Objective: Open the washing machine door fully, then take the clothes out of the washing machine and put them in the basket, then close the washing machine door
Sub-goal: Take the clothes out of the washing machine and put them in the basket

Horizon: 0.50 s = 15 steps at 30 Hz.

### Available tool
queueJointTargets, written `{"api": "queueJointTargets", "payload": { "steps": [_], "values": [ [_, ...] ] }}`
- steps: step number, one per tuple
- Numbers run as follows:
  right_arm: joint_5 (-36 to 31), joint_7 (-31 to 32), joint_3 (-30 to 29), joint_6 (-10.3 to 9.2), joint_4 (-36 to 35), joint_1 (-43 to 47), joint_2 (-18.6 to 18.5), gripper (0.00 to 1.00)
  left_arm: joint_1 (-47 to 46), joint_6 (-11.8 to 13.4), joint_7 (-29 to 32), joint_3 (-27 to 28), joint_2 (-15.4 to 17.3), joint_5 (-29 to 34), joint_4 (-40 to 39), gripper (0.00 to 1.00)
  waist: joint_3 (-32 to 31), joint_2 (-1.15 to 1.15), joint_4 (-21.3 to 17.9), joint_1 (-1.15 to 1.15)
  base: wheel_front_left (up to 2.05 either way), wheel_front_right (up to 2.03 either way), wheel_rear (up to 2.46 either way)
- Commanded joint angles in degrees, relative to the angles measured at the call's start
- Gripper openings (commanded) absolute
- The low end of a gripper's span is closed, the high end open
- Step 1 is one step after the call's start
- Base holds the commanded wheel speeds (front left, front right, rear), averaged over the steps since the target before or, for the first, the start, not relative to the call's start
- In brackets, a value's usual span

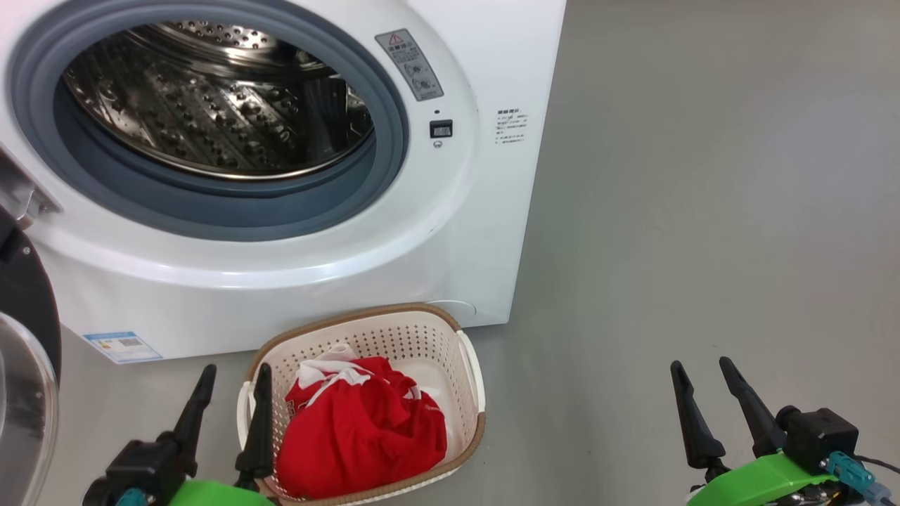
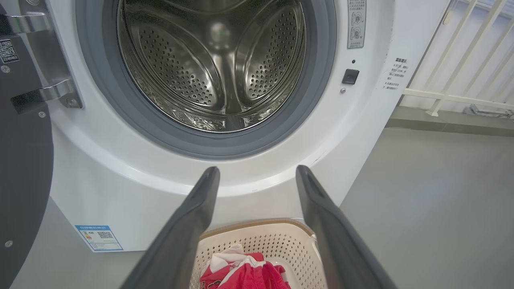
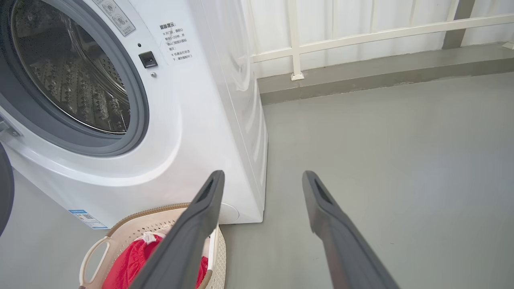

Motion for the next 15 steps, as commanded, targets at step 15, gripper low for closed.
{"api": "queueJointTargets", "payload": {
  "steps": [15],
  "values": [
    [-0.77, -0.37, 0.55, 0.42, -2.15, 1.28, -0.28, 1.00, 3.48, -0.32, -0.28, 3.32, 0.99, -0.52, -4.86, 1.00, -0.59, 0.00, -0.03, 0.00, 0.00, 0.00, 0.00]
  ]
}}
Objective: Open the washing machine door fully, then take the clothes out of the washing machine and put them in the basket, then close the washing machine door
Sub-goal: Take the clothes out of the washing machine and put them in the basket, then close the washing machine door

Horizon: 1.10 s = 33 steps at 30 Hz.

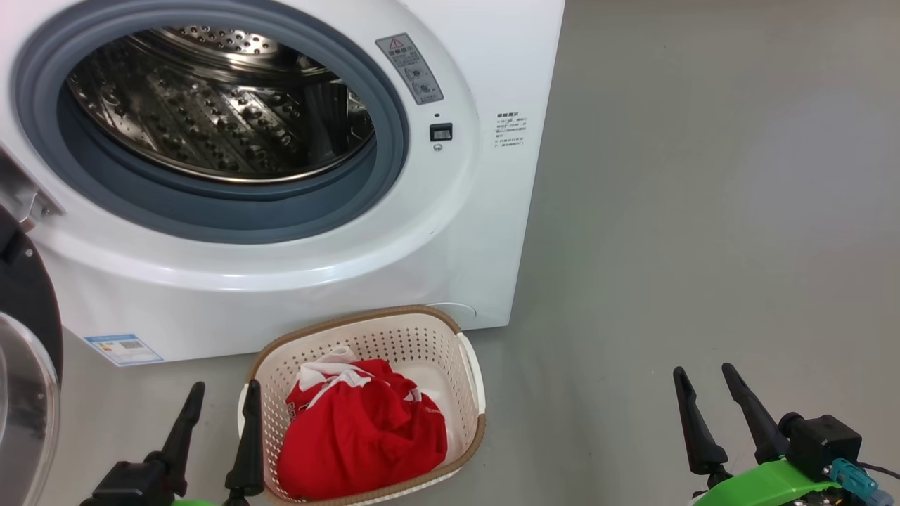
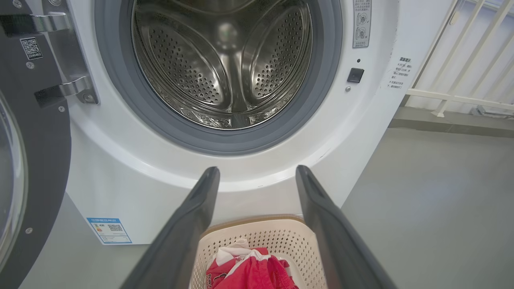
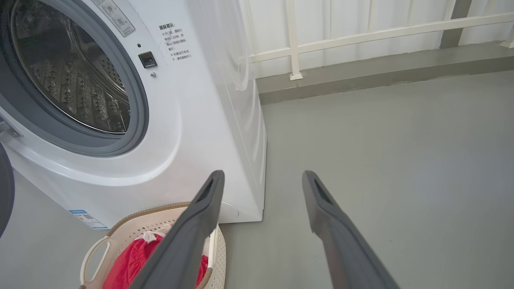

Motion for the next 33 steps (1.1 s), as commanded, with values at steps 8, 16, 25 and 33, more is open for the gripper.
{"api": "queueJointTargets", "payload": {
  "steps": [8, 16, 25, 33],
  "values": [
    [-0.67, -0.38, 0.88, 0.42, -1.45, -0.35, -0.44, 1.00, -0.80, -0.32, -0.28, 1.55, 0.86, -0.40, -1.50, 1.00, 0.05, 0.00, -0.10, 0.00, 0.00, 0.00, 0.00],
    [-0.61, -0.38, 0.72, 0.42, -1.57, -0.31, -0.44, 1.00, -1.14, -0.32, -0.28, 1.30, 0.86, -0.26, -1.33, 1.00, 0.27, 0.00, 0.25, 0.00, 0.00, 0.00, 0.00],
    [-0.64, -0.38, 0.63, 0.42, -1.49, -0.58, -0.44, 1.00, -1.52, -0.32, -0.28, 1.37, 0.86, -0.18, -1.14, 1.00, 0.67, 0.00, 0.57, 0.00, 0.00, 0.00, 0.00],
    [-0.57, -0.38, 0.54, 0.42, -1.46, -0.92, -0.44, 1.00, -2.05, -0.32, -0.28, 1.27, 0.86, -0.17, -1.11, 1.00, 1.10, 0.00, 0.71, 0.00, -0.39, 0.39, 0.00]
  ]
}}
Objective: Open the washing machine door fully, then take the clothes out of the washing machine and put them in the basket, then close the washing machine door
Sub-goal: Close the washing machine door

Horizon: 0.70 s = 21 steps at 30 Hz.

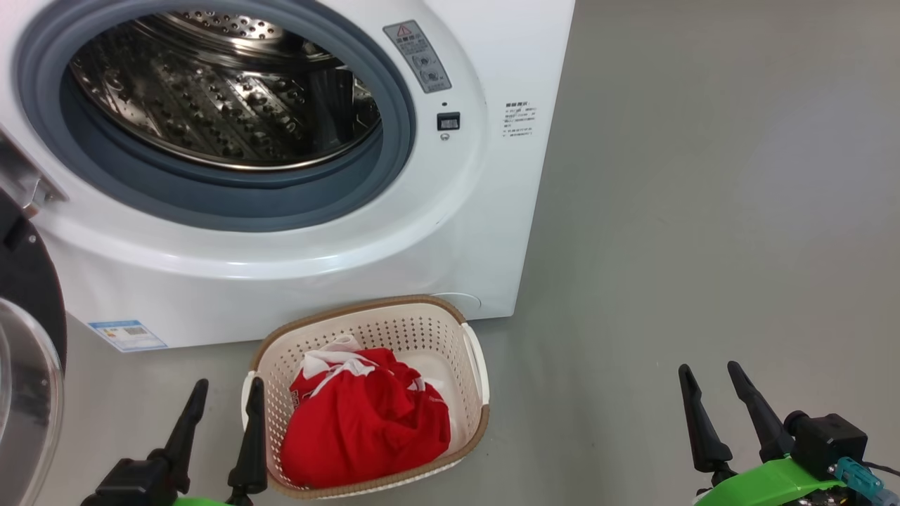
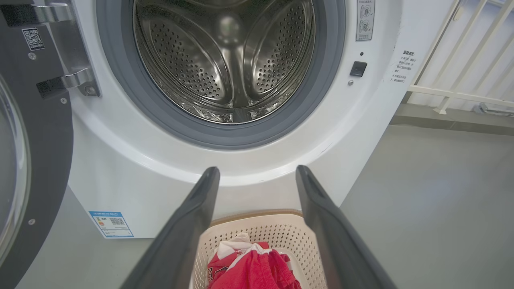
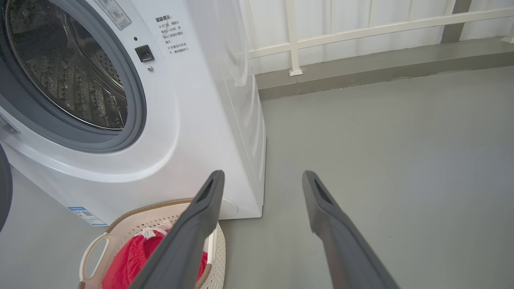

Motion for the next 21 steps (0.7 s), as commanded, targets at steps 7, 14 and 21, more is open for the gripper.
{"api": "queueJointTargets", "payload": {
  "steps": [7, 14, 21],
  "values": [
    [-0.55, -0.37, 1.22, 0.42, -1.40, -0.87, -0.47, 1.00, -1.92, -0.32, -0.28, 1.72, 0.85, -0.16, -1.23, 1.00, 0.16, 0.00, 0.05, 0.00, -0.87, 0.87, 0.00],
    [-0.59, -0.37, 1.00, 0.42, -1.50, -1.09, -0.47, 1.00, -2.21, -0.32, -0.28, 1.77, 0.85, -0.30, -1.44, 1.00, 0.51, 0.00, 0.22, 0.00, -0.89, 0.89, 0.00],
    [-0.64, -0.37, 0.97, 0.42, -1.52, -1.12, -0.47, 1.00, -2.25, -0.32, -0.28, 1.79, 0.85, -0.49, -1.56, 1.00, 0.61, 0.00, 0.38, 0.00, -0.98, 0.98, 0.00]
  ]
}}
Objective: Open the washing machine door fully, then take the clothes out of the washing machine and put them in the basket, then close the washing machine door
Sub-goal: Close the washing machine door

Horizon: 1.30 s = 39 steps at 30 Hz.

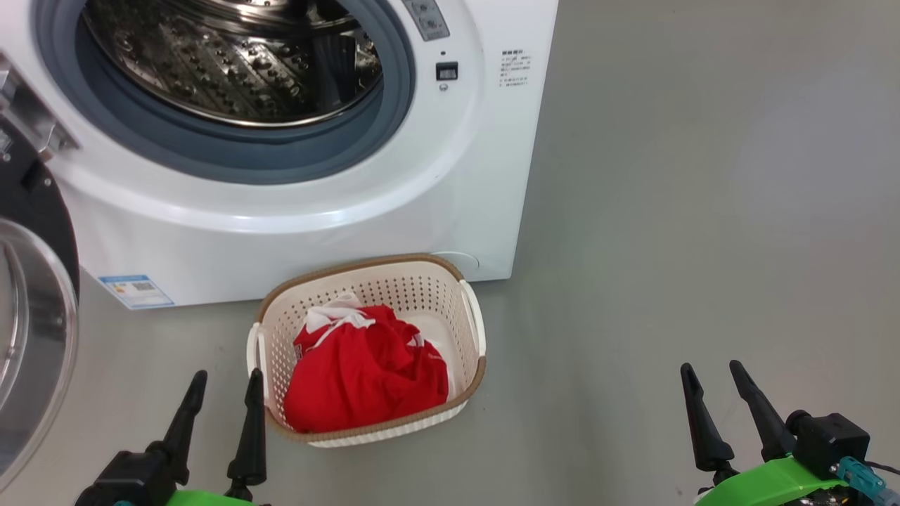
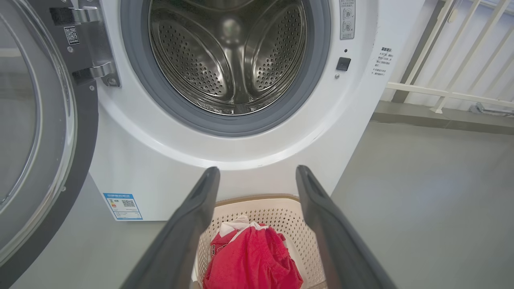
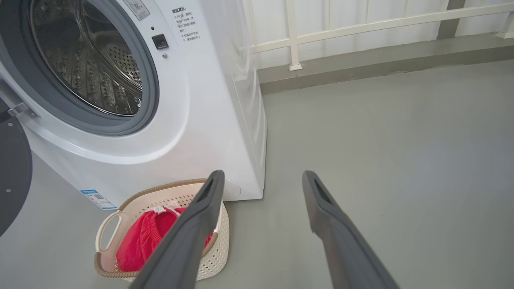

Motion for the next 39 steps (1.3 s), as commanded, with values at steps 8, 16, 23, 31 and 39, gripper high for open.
{"api": "queueJointTargets", "payload": {
  "steps": [8, 16, 23, 31, 39],
  "values": [
    [-0.76, -0.37, 1.21, 0.42, -1.41, -1.02, -0.49, 1.00, -1.34, -0.13, -0.28, 2.25, 0.84, 0.22, -1.10, 1.00, -0.23, 0.00, 0.12, 0.00, -0.38, 0.38, 0.00],
    [-0.84, -0.37, 1.53, 0.42, -1.29, -0.63, -0.49, 1.00, -0.93, -0.17, -0.28, 1.86, 0.84, -0.10, -1.10, 1.00, -0.72, 0.00, 0.10, 0.00, 0.00, 0.00, 0.00],
    [-1.05, -0.37, 1.34, 0.42, -1.55, -0.32, -0.49, 1.00, -0.90, -0.21, -0.28, 1.28, 0.84, -0.70, -1.07, 1.00, -0.86, 0.00, 0.78, 0.00, 0.00, 0.00, 0.00],
    [-1.93, -0.37, 1.77, 0.42, -1.52, 0.20, -0.58, 1.00, -0.22, 0.70, -0.28, 0.30, 0.84, -2.22, 0.05, 1.00, -1.38, 0.00, 5.47, 0.00, 0.00, 0.00, 0.00],
    [-2.14, -0.37, 2.65, 0.42, -1.49, 0.53, -1.20, 1.00, 0.83, 2.58, -0.28, -0.85, 0.84, -4.02, -0.18, 1.00, -2.01, 0.00, 10.89, 0.00, 0.00, 0.00, 0.00]
  ]
}}
